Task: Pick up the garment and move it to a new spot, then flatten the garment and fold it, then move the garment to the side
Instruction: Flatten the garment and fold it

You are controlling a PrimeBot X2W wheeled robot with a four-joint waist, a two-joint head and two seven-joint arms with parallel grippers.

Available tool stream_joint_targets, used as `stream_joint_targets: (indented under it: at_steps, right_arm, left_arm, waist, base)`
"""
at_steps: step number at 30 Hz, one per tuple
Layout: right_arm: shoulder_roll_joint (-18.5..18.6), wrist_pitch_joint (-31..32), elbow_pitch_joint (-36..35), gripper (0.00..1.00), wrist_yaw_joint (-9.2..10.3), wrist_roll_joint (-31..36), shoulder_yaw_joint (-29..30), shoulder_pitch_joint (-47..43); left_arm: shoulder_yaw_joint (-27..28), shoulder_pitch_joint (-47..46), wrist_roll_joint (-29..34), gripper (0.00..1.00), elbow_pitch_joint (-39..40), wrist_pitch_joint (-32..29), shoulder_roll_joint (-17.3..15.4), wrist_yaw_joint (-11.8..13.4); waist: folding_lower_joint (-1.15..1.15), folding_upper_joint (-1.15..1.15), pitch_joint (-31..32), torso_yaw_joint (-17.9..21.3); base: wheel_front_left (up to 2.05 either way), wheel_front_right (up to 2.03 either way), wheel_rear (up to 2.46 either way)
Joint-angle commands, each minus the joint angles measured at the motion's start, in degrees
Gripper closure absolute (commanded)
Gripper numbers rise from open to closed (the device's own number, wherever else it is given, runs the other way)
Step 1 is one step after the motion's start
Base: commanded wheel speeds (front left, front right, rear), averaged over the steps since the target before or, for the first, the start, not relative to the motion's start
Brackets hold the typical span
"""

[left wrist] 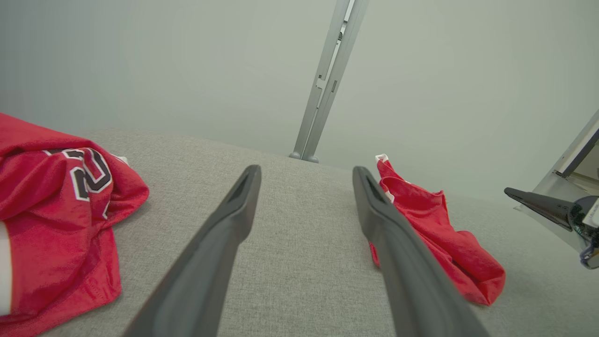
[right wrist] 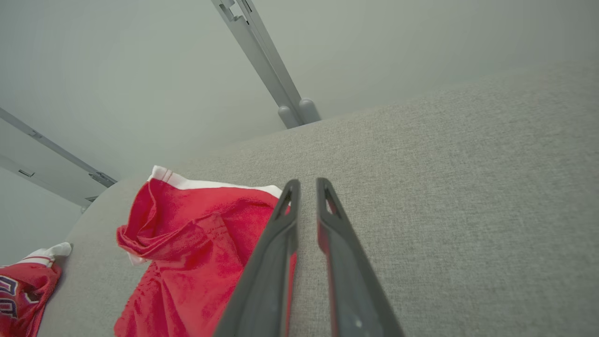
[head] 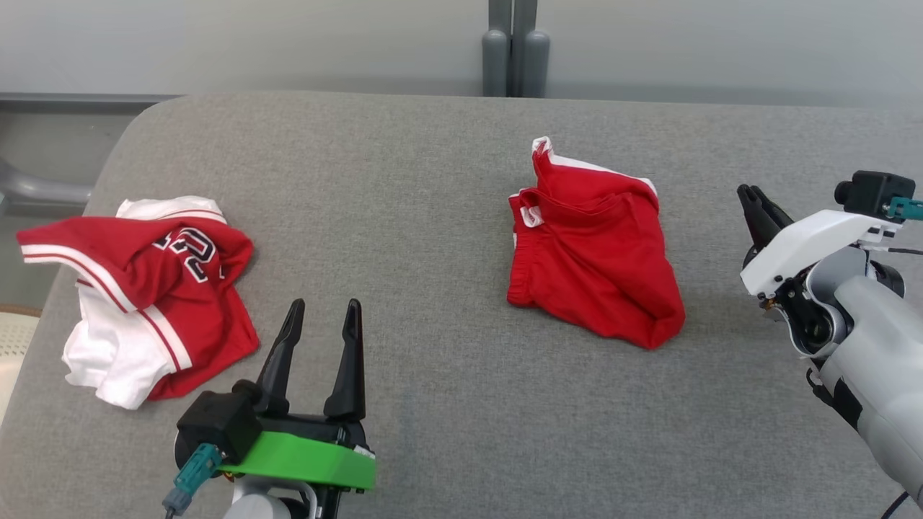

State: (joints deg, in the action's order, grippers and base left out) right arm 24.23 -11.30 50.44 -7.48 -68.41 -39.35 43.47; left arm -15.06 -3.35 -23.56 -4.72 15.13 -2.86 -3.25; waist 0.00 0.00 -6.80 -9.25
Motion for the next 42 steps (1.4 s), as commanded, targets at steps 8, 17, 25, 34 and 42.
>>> stream_joint_targets:
  at_steps: [8, 17, 25, 34, 42]
  right_arm:
    - [-2.5, 8.8, 4.8, 1.0, -0.02, -0.8, -4.0, 3.1]
    - [-5.7, 10.1, -1.0, 1.0, -0.03, -7.4, -4.1, -1.4]
    - [-8.7, 9.1, -13.0, 1.0, -0.03, -8.5, -8.9, -7.0]
    - [-4.9, 1.0, -21.8, 1.0, -0.03, -4.8, -11.3, -7.2]
    - [2.4, -3.7, -25.5, 0.18, -0.03, 3.9, -5.9, -7.5]
  left_arm:
    - [-0.6, -2.2, 0.2, 0.0, 0.1, 0.0, -0.1, 0.6]
    - [0.1, -1.1, 0.4, 0.0, -0.6, 0.0, -0.1, 0.8]
    - [0.1, 0.0, 0.9, 0.0, -1.0, 0.0, -0.1, 0.6]
    - [2.1, 1.3, 1.5, 0.0, -0.5, 0.0, -0.1, 0.4]
    - [5.6, 2.8, 3.1, 0.0, 1.0, 0.0, -0.1, 0.5]
  waist:
    - [0.0, 0.0, -4.2, -5.7]
    - [0.0, 0.0, -2.4, -6.8]
    - [0.0, 0.0, -0.2, -5.1]
    - [0.0, 0.0, 2.5, -2.1]
    - [0.0, 0.0, 4.9, 3.2]
  base:
    - [0.0, 0.0, 0.0]
    - [0.0, 0.0, 0.0]
    - [0.0, 0.0, 0.0]
    - [0.0, 0.0, 0.0]
    - [0.0, 0.0, 0.0]
